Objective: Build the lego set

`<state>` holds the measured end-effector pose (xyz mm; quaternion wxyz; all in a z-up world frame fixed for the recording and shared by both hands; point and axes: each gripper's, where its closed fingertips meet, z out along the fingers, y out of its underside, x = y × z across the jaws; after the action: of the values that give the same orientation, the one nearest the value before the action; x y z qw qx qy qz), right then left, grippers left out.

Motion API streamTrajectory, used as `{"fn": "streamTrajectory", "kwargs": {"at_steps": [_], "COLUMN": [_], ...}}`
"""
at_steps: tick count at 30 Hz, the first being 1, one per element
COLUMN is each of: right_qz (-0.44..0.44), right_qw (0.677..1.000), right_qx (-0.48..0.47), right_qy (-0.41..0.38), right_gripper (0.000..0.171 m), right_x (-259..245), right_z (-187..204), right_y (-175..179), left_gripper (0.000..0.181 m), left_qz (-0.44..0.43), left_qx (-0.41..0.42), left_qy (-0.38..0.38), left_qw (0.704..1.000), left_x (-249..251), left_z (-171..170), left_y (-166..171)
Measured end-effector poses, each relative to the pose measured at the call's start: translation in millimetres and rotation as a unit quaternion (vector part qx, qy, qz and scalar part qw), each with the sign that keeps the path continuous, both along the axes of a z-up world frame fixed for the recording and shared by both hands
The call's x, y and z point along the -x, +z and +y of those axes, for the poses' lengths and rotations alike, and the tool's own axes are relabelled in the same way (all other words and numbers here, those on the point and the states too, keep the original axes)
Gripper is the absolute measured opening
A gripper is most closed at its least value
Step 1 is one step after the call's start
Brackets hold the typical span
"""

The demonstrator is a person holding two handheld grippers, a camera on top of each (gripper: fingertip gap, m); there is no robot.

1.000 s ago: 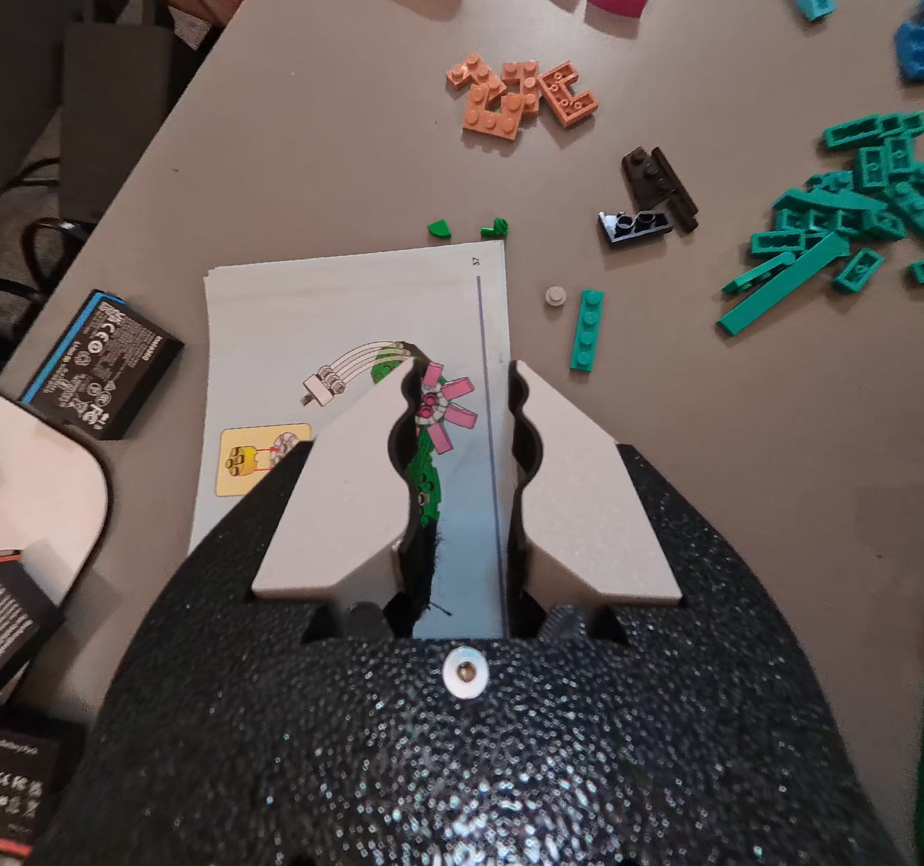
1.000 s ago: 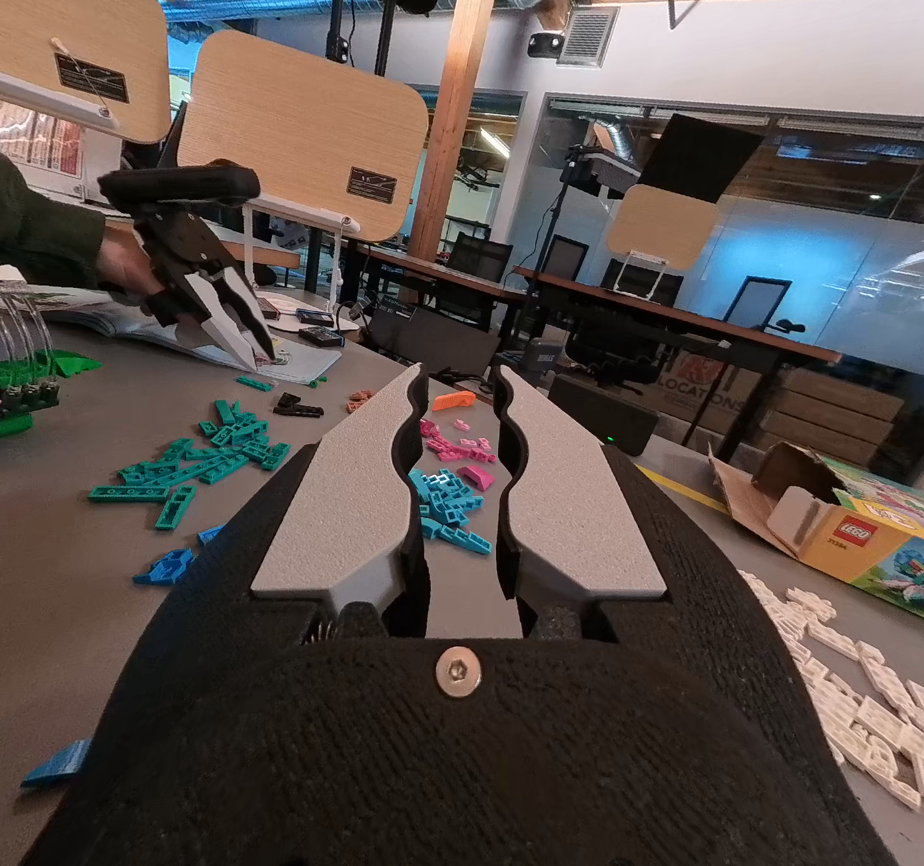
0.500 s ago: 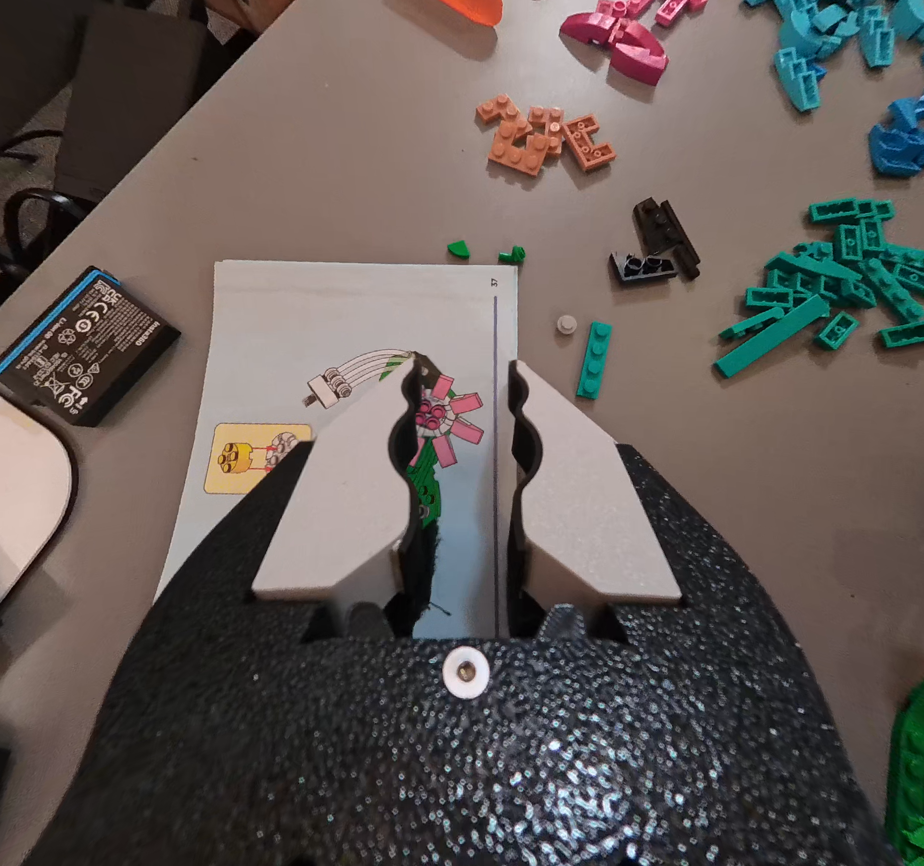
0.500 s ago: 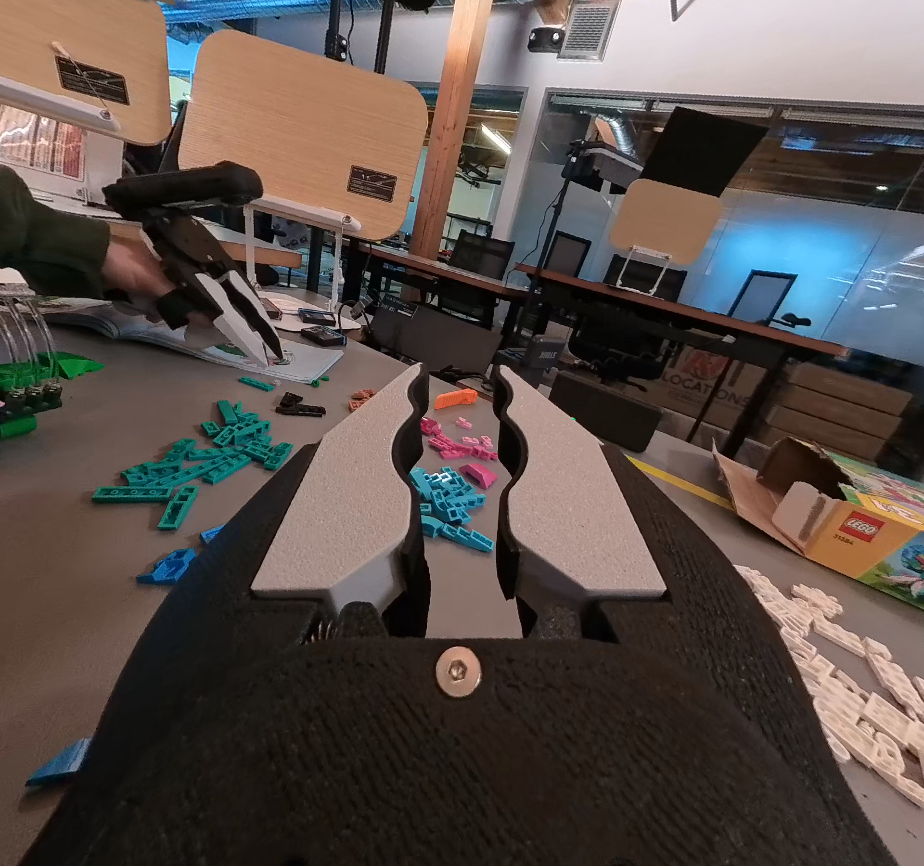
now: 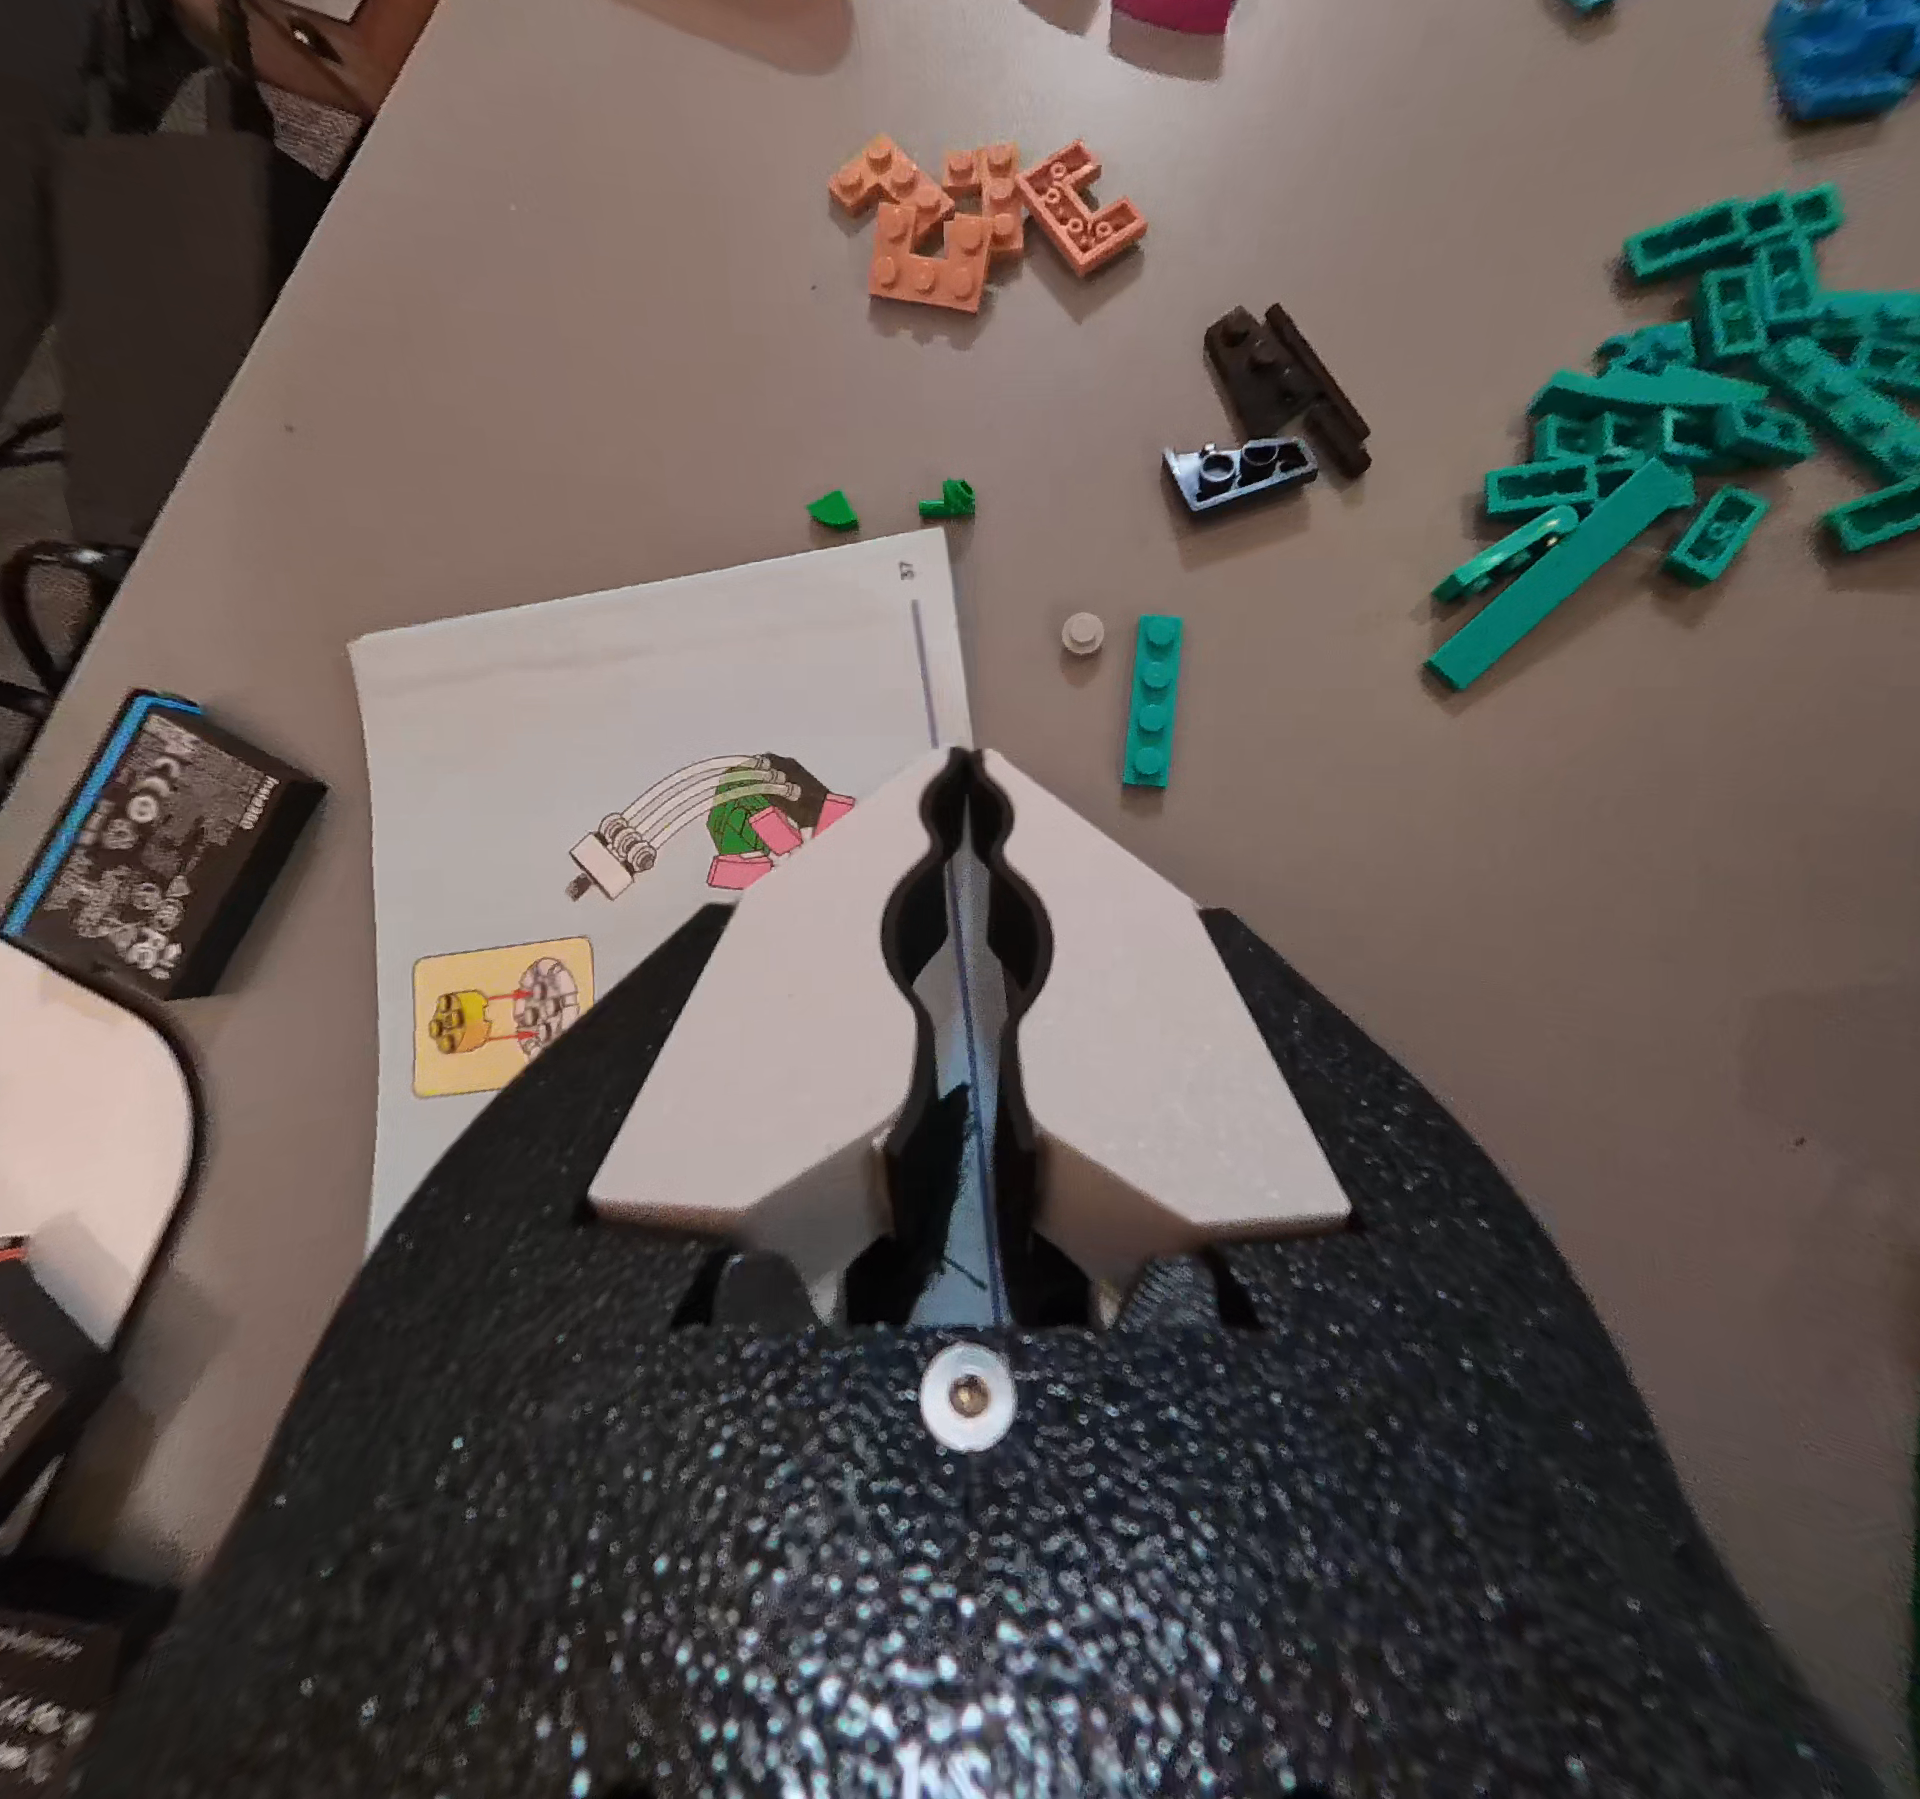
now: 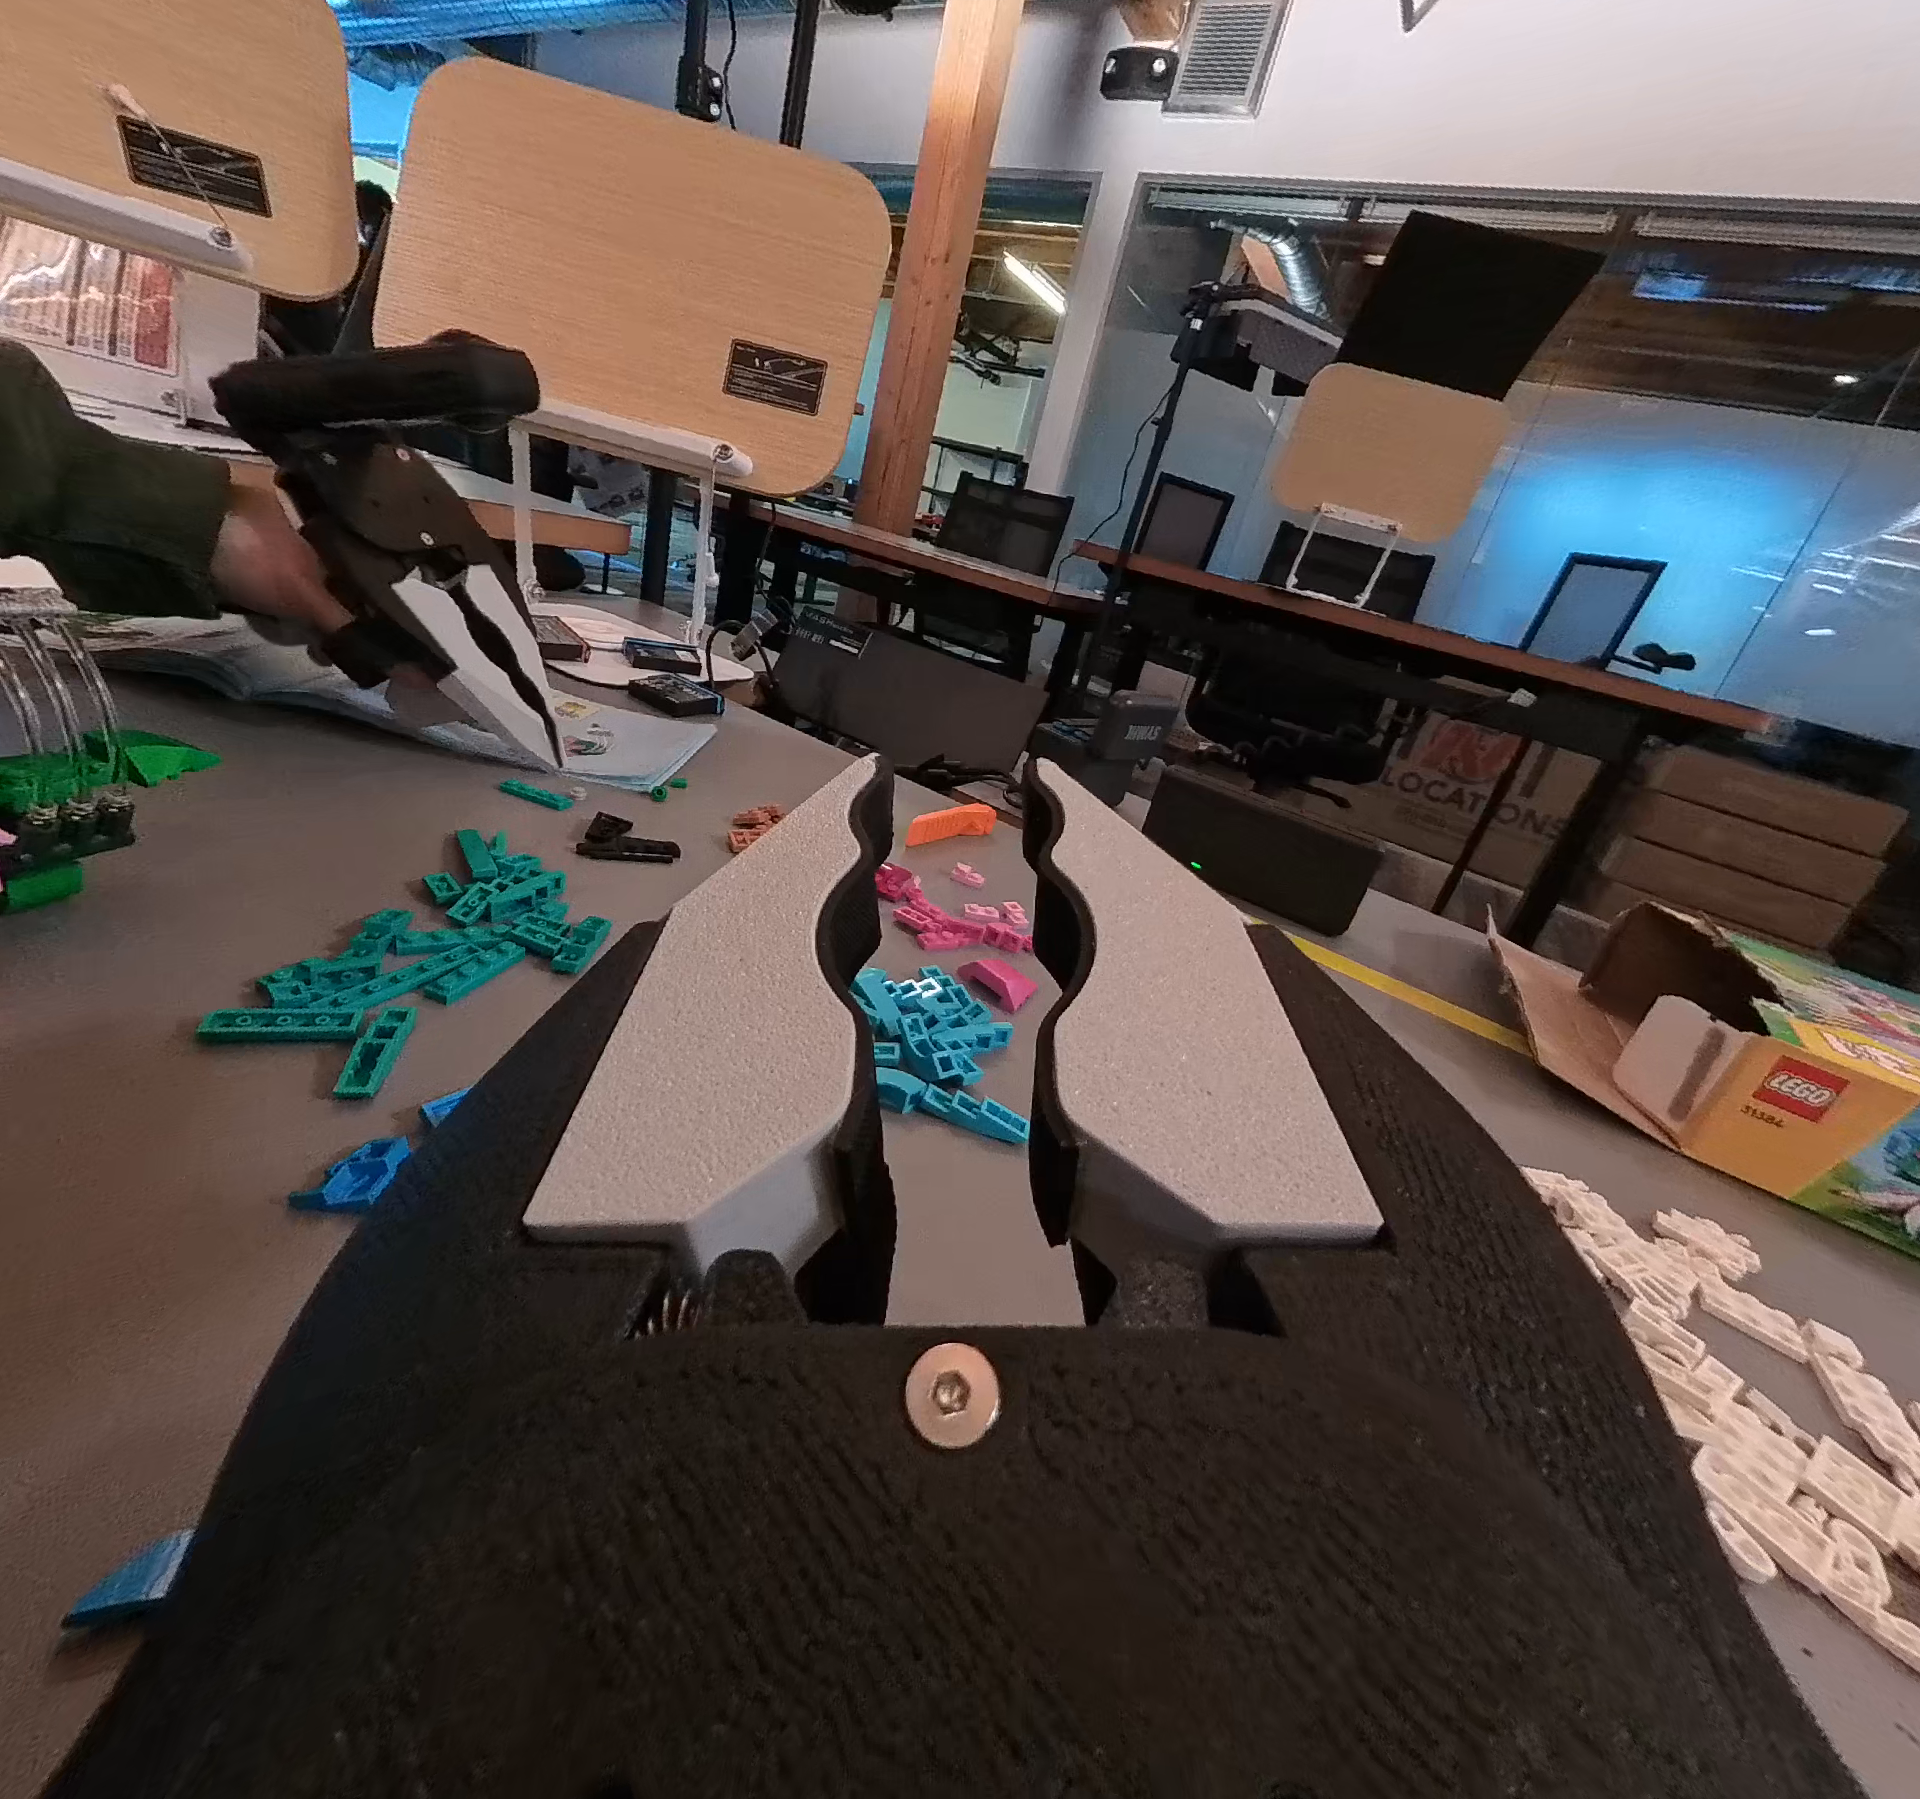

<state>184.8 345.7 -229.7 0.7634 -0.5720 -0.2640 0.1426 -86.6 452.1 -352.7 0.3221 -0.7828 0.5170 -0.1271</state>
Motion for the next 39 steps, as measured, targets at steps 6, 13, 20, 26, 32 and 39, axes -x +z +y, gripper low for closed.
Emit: {"fn": "streamTrajectory", "kwargs": {"at_steps": [6, 13, 20, 26, 32, 39], "right_qz": [0.000, 0.000, 0.002, 0.001, 0.001, 0.002], "right_qw": [1.000, 1.000, 1.000, 1.000, 1.000, 1.000], "right_qx": [0.001, 0.003, 0.005, 0.006, 0.006, 0.007], "right_qy": [0.001, 0.001, 0.002, 0.001, 0.002, 0.002], "right_gripper": [0.023, 0.023, 0.023, 0.023, 0.023, 0.023], "right_x": [0, 1, 1, 1, 2, 2], "right_z": [0, 0, 1, 1, 2, 2], "right_y": [0, -1, -1, -1, -1, -1], "left_gripper": [0.000, 0.000, 0.000, 0.026, 0.034, 0.017], "left_qz": [0.029, -0.004, 0.079, -0.023, -0.020, 0.004], "left_qx": [-0.014, -0.009, -0.061, -0.051, -0.023, -0.016], "left_qy": [0.029, 0.071, 0.100, 0.089, 0.082, 0.062], "left_qw": [0.999, 0.997, 0.990, 0.994, 0.996, 0.998], "left_x": [12, 21, 53, 26, 18, 14], "left_z": [6, 9, 11, 10, 15, 12], "left_y": [1, 10, 13, 25, 13, 3]}}
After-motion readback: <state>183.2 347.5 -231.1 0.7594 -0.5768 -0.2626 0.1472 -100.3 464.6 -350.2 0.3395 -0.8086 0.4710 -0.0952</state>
